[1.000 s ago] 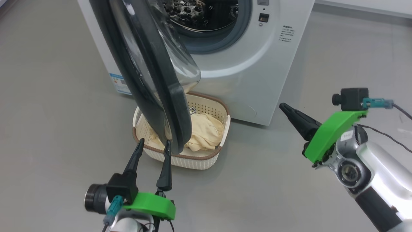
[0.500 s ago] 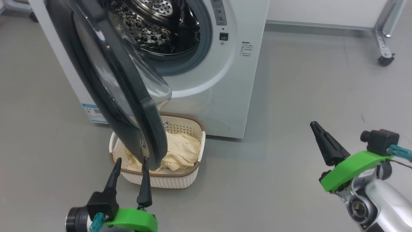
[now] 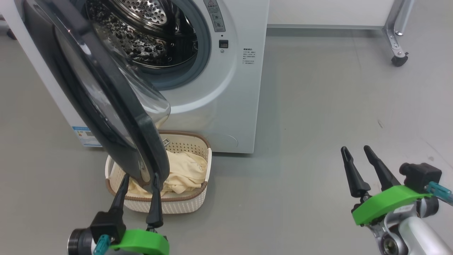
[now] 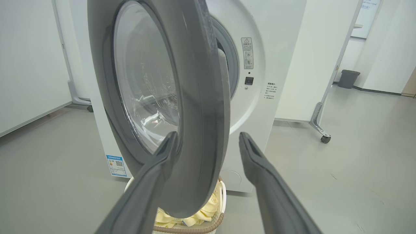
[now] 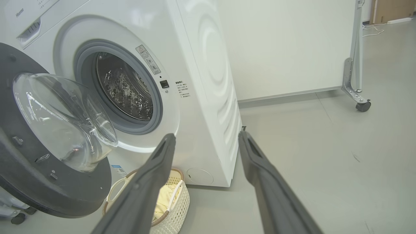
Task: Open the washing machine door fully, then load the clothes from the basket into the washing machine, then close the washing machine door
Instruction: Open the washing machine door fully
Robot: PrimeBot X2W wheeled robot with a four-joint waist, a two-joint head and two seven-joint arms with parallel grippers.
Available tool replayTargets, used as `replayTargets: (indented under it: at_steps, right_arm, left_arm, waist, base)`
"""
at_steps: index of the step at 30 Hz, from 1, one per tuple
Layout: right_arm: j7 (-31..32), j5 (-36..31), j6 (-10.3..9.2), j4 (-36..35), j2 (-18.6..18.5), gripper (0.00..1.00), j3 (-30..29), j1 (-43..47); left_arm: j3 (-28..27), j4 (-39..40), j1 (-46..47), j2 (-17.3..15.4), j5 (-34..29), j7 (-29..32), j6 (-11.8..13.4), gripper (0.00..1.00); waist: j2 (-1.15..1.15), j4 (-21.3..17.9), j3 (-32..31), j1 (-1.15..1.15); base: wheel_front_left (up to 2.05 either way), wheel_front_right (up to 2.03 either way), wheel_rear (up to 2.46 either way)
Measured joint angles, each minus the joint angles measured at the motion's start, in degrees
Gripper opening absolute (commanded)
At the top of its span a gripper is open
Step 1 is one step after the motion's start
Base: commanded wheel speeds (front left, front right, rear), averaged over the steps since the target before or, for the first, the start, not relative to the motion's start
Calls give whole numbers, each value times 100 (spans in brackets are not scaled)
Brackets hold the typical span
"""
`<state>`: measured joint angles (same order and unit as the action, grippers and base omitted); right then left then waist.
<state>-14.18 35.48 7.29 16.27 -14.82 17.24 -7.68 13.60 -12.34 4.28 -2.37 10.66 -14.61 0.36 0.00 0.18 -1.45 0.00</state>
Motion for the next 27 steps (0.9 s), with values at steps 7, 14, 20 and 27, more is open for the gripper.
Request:
replayTargets:
  at_steps: [7,14,20,27]
  right_arm:
    - [-3,-544,0,-194,232,100,-328,47]
    - [-13,-695,-1,-289,292,100,-428,100]
    - [-15,-784,0,-292,320,100,-427,155]
    - [-20,-813,0,-279,320,100,-420,155]
  left_arm:
    - [-71,16,-88,-1,0,0,-34,100]
    - [-78,16,-92,-1,-1,0,-37,100]
    - [-78,14,-89,-1,-1,0,-36,100]
    - [-77,12,-87,-1,-1,0,-36,100]
  waist:
    - [0,-84,21,0]
    - [-1,-64,72,0]
    - [0,-47,87,0]
    - [0,-35,82,0]
  base:
    - [0,0,0]
    - [0,0,0]
    - [0,0,0]
    - [0,0,0]
